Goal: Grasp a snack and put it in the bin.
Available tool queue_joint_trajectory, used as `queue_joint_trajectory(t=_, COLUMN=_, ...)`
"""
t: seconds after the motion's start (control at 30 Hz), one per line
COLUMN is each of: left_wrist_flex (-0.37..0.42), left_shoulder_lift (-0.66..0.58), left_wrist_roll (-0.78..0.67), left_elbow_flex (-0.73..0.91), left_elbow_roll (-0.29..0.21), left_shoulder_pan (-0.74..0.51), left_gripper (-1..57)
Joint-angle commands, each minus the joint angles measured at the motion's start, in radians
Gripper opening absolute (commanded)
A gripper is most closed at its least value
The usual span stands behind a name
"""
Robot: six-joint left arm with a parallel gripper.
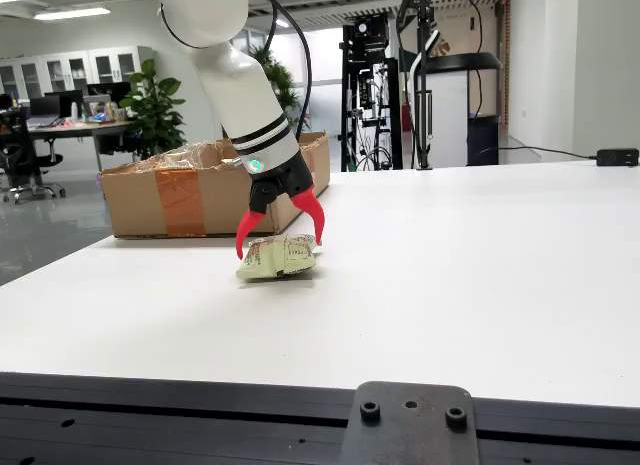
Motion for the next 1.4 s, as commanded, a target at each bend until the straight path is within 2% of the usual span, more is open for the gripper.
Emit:
queue_joint_trajectory(t=0.03, left_wrist_flex=-0.009, left_shoulder_lift=0.000, left_wrist_roll=-0.002, left_elbow_flex=0.002, left_elbow_roll=-0.003, left_shoulder_pan=-0.005, left_gripper=54.3)
queue_joint_trajectory(t=0.43, left_wrist_flex=-0.042, left_shoulder_lift=0.007, left_wrist_roll=-0.025, left_elbow_flex=0.023, left_elbow_roll=-0.004, left_shoulder_pan=0.002, left_gripper=49.5)
queue_joint_trajectory(t=0.77, left_wrist_flex=-0.091, left_shoulder_lift=-0.003, left_wrist_roll=-0.051, left_elbow_flex=0.064, left_elbow_roll=-0.003, left_shoulder_pan=-0.001, left_gripper=37.6)
queue_joint_trajectory(t=1.1, left_wrist_flex=-0.047, left_shoulder_lift=-0.021, left_wrist_roll=-0.084, left_elbow_flex=0.071, left_elbow_roll=0.000, left_shoulder_pan=-0.004, left_gripper=28.9)
queue_joint_trajectory(t=1.4, left_wrist_flex=0.012, left_shoulder_lift=-0.107, left_wrist_roll=-0.116, left_elbow_flex=0.072, left_elbow_roll=0.007, left_shoulder_pan=0.017, left_gripper=25.9)
